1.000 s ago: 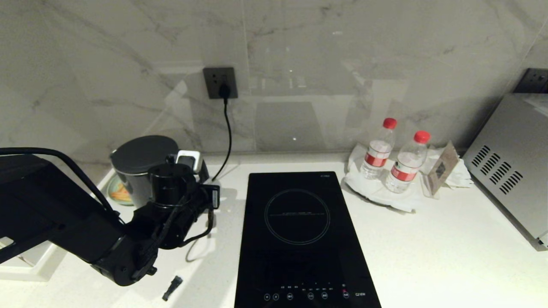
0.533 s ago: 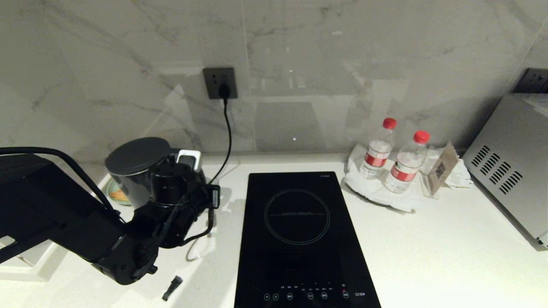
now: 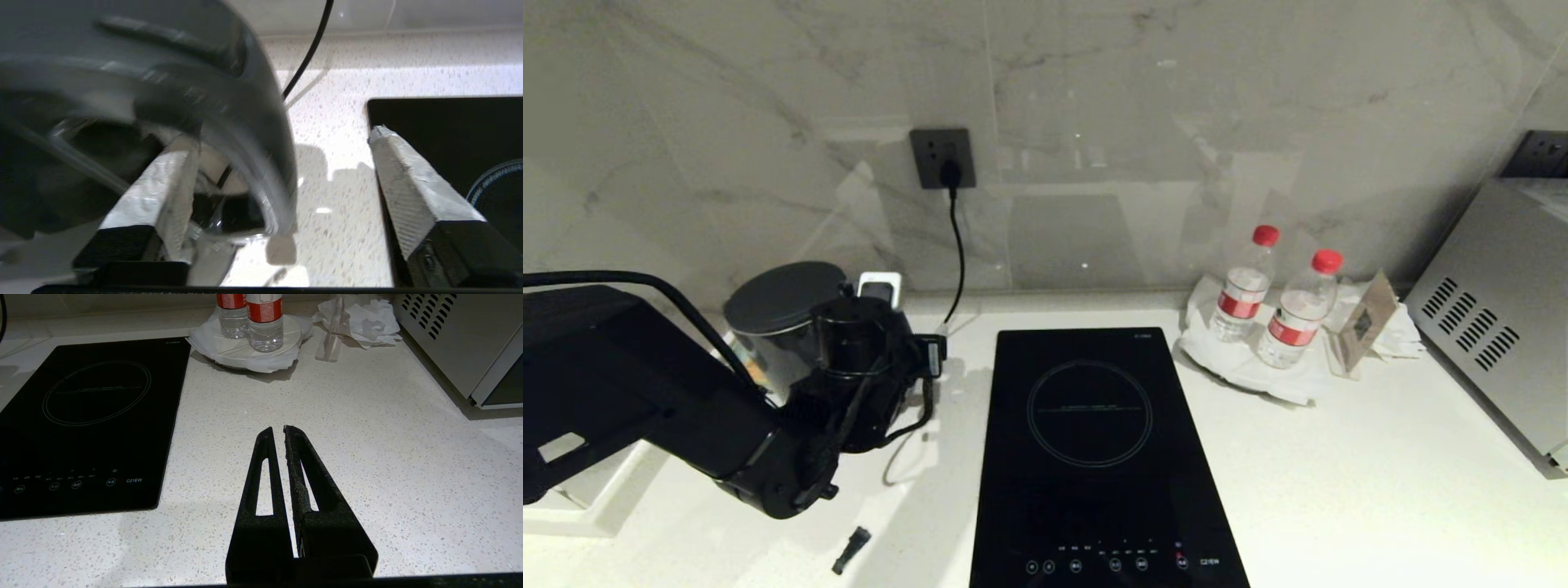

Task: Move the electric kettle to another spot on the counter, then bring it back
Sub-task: Pick up the kettle

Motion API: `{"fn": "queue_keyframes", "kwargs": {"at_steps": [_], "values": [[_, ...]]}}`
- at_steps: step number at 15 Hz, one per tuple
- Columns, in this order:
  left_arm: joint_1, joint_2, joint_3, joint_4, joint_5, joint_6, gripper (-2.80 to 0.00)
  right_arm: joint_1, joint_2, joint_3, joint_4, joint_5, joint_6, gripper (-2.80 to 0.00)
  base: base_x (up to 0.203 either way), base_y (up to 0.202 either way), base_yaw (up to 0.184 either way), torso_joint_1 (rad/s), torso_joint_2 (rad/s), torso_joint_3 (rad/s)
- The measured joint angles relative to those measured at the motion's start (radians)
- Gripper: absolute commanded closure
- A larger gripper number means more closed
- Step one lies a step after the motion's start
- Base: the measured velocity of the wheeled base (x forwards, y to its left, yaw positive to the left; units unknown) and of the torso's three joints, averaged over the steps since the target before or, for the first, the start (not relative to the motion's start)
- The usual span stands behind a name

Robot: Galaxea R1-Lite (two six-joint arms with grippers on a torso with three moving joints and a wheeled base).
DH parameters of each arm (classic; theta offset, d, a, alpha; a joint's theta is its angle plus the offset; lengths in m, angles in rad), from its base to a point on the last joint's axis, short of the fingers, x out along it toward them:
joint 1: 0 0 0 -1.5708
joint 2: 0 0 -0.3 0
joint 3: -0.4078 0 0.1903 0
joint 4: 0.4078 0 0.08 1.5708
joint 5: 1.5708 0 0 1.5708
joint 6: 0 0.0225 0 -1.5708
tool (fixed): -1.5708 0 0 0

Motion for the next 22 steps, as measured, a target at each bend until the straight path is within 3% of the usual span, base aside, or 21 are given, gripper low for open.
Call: {"fn": "queue_keyframes", "kwargs": {"at_steps": [21,22], "values": [[0.023,0.034,-0.053,0.005,0.014,0.007,-2.80,0.000,0.000,0.000,0.000,0.000,0.000,0.00,0.000,0.000,0.000,0.000,0.00,0.000],[0.023,0.034,-0.053,0.005,0.014,0.007,0.00,0.000,0.000,0.000,0.000,0.000,0.000,0.00,0.000,0.000,0.000,0.000,0.00,0.000]]}}
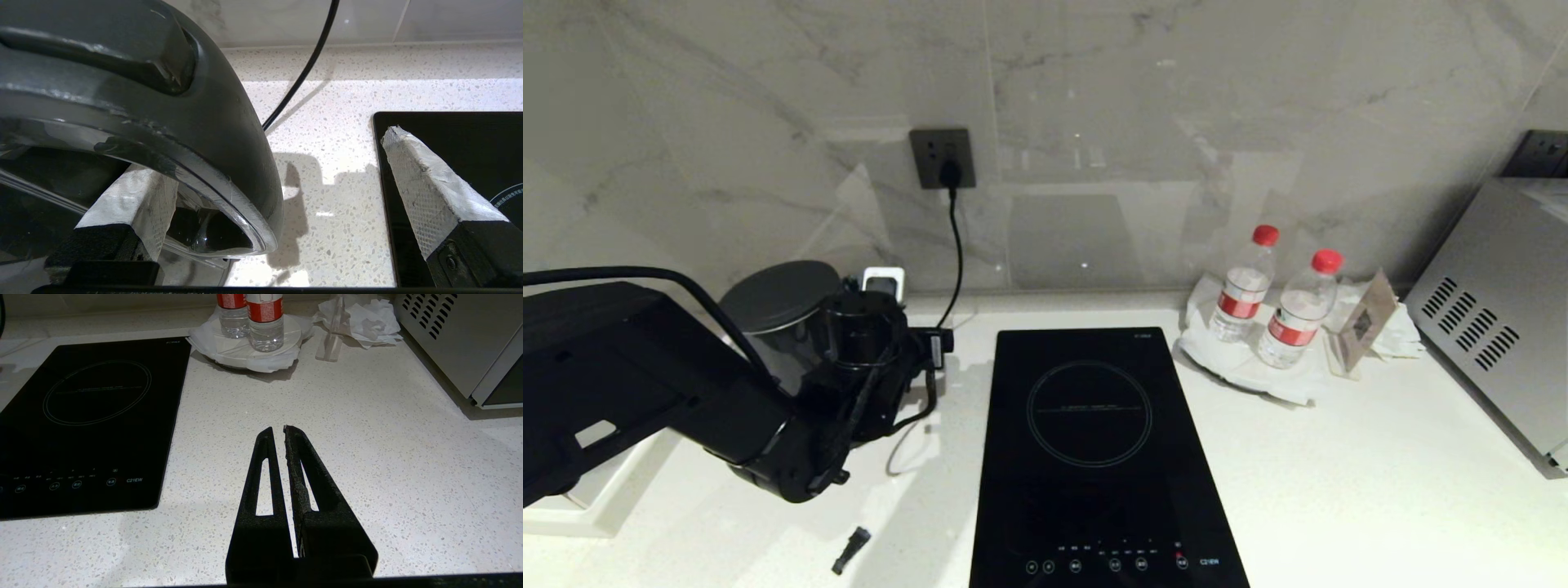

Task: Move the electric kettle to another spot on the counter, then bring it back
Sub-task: Pick up the kettle

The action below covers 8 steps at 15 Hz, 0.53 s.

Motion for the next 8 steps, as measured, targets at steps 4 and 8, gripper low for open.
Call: {"fn": "queue_keyframes", "kwargs": {"at_steps": [4,8], "values": [[0.001,0.000,0.002,0.003,0.001,0.000,0.00,0.000,0.000,0.000,0.000,0.000,0.000,0.00,0.000,0.000,0.000,0.000,0.00,0.000],[-0.003,-0.001,0.009,0.001,0.001,-0.002,0.00,0.000,0.000,0.000,0.000,0.000,0.000,0.00,0.000,0.000,0.000,0.000,0.00,0.000]]}}
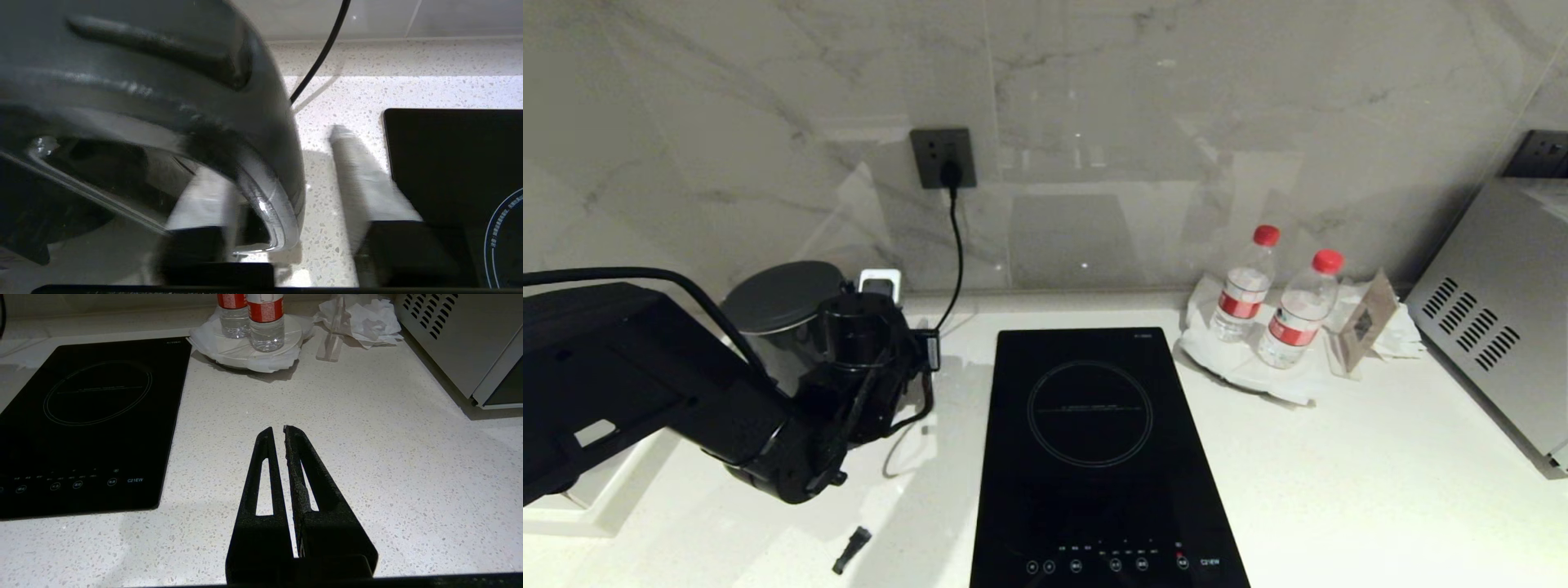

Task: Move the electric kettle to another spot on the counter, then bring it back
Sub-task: Pick up the kettle, then place it by the sink

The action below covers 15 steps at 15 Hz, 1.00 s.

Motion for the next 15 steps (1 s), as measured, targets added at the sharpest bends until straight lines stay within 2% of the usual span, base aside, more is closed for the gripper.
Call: {"fn": "queue_keyframes", "kwargs": {"at_steps": [5,11,15], "values": [[0.002,-0.020,-0.011,0.002,0.000,0.013,0.00,0.000,0.000,0.000,0.000,-0.001,0.000,0.00,0.000,0.000,0.000,0.000,0.00,0.000],[0.031,-0.064,-0.074,0.003,0.000,0.094,0.00,0.000,0.000,0.000,0.000,0.000,0.000,0.00,0.000,0.000,0.000,0.000,0.00,0.000],[0.032,-0.133,-0.070,0.032,-0.005,0.147,0.00,0.000,0.000,0.000,0.000,0.000,0.000,0.00,0.000,0.000,0.000,0.000,0.00,0.000]]}}
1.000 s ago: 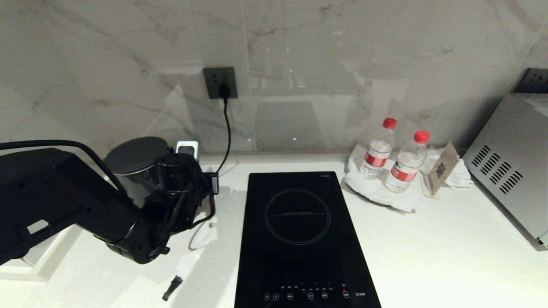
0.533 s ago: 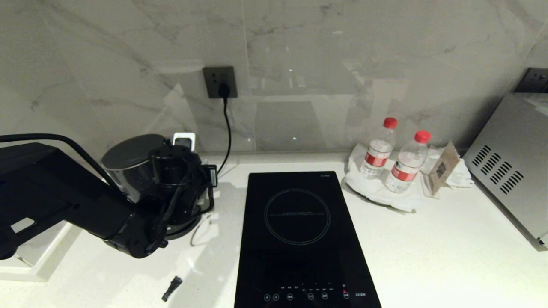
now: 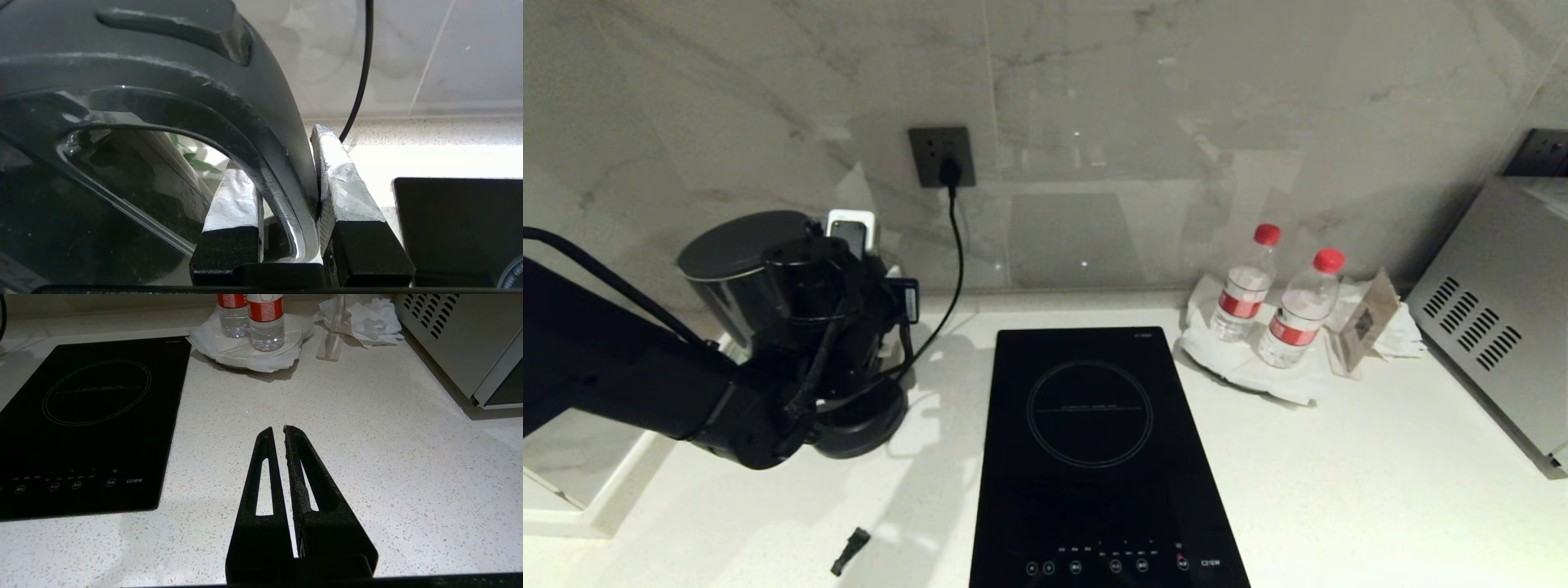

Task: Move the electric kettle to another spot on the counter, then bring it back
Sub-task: Place it by the sink

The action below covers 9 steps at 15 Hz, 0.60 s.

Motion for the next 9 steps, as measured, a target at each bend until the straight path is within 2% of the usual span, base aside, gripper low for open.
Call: {"fn": "queue_keyframes", "kwargs": {"at_steps": [4,9], "values": [[-0.003,-0.148,0.126,0.131,-0.015,0.001,0.00,0.000,0.000,0.000,0.000,0.000,0.000,0.00,0.000,0.000,0.000,0.000,0.00,0.000],[0.014,-0.319,0.325,0.137,-0.020,-0.001,0.00,0.000,0.000,0.000,0.000,0.000,0.000,0.00,0.000,0.000,0.000,0.000,0.00,0.000]]}}
